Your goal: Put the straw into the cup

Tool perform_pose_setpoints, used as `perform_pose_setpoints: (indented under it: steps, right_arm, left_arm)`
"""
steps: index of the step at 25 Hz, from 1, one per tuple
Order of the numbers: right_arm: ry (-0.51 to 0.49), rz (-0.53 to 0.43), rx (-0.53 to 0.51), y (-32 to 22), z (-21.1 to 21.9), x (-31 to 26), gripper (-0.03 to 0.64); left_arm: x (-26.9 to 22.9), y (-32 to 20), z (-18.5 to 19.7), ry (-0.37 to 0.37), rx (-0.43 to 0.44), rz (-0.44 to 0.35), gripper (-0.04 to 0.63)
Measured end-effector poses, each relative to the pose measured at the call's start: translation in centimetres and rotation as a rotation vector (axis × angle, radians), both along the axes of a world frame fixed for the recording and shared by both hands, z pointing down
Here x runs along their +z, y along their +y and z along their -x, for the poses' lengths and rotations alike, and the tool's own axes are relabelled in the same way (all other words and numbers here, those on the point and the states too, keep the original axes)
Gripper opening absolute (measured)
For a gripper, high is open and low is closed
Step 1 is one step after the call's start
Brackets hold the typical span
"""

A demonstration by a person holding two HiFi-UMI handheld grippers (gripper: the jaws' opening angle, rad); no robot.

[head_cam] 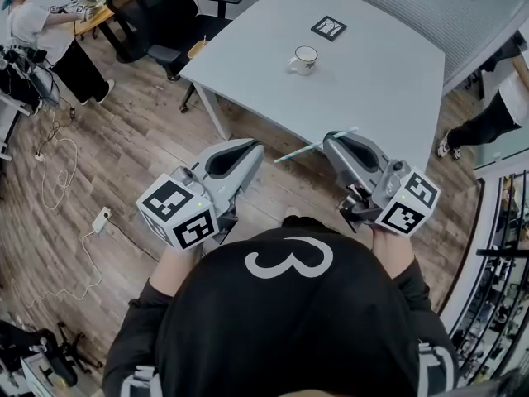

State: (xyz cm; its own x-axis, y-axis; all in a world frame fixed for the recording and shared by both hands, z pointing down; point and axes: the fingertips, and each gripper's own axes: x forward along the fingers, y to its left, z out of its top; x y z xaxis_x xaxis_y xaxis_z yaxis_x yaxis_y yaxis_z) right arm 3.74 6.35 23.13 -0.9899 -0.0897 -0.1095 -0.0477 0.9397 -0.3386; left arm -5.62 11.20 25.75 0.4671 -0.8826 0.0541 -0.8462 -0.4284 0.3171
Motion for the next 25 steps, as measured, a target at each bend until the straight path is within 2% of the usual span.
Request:
perform_pose_setpoints:
  steps: [8,20,25]
  right_arm:
    - [-0.006,0.014,0.056,-4.2,0.3,0.4,0.031]
    - [0.034,0.062,0.104,-13.5,2.4,2.5,0.031]
    - [0.037,0.074,0.110,-17.9,3.7,3.1,0.031]
  left_arm:
    - [0.9,-3.4,0.8,0.007,0.019,0.020,0.023]
    - [3.1,-12.7,2.3,0.024,0.063,0.099,0.023]
    - [3.9,-16.5,3.6,0.031,0.055,0.118,0.023]
